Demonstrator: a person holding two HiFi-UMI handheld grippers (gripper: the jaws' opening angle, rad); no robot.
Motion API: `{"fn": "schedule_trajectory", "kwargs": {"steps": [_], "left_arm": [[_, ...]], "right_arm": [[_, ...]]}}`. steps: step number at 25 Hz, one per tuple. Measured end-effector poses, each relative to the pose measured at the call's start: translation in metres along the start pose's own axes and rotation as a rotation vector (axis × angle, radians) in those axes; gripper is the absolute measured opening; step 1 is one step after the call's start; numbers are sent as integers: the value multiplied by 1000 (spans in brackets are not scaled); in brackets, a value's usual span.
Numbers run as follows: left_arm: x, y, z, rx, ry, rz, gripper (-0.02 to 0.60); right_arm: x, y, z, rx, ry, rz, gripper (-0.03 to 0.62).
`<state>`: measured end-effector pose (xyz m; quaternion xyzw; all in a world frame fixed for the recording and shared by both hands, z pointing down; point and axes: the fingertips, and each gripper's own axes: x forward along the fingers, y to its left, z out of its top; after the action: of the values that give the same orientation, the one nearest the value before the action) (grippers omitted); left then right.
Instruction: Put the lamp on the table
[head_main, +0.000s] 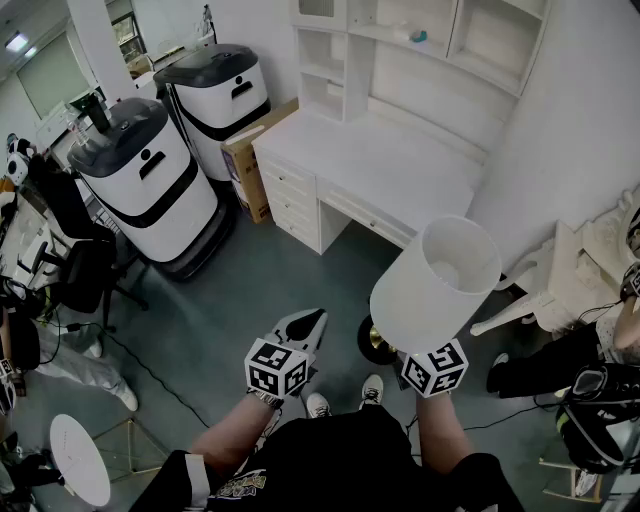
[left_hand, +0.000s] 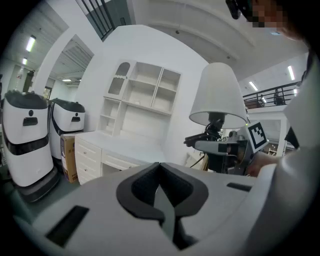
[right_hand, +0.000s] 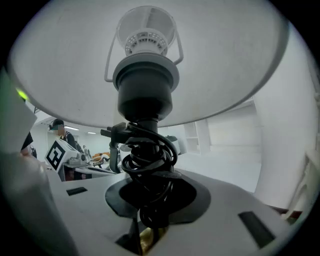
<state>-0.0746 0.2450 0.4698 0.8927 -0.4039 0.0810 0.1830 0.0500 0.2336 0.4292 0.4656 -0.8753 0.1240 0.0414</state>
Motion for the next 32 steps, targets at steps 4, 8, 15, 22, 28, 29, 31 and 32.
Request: {"fn": "schedule_trajectory", "kwargs": {"steps": [4, 8, 15, 22, 28, 29, 31, 32], "left_arm": [[2, 2, 1, 1, 1, -4, 7], [3, 4, -1, 1, 1, -4, 7], [6, 9, -4, -7, 12, -7, 6], [11, 18, -4, -9, 12, -4, 7], [14, 21, -1, -7, 13, -11, 8], [13, 22, 0, -6, 14, -11, 8], [14, 25, 2, -5, 13, -10, 7], [14, 27, 3, -5, 13, -8, 8]], "right_arm": [[4, -1, 2, 0, -4, -2, 112], [7, -2, 0, 4, -5, 0, 112], [13, -4, -3, 16, 0, 2, 112], [23, -6, -4, 16, 5, 8, 112], [29, -8, 0, 8, 8, 5, 112], [30, -8, 1, 7, 7, 4, 112], [34, -9, 3, 8, 4, 4, 112], [36, -10, 4, 8, 3, 4, 112]]}}
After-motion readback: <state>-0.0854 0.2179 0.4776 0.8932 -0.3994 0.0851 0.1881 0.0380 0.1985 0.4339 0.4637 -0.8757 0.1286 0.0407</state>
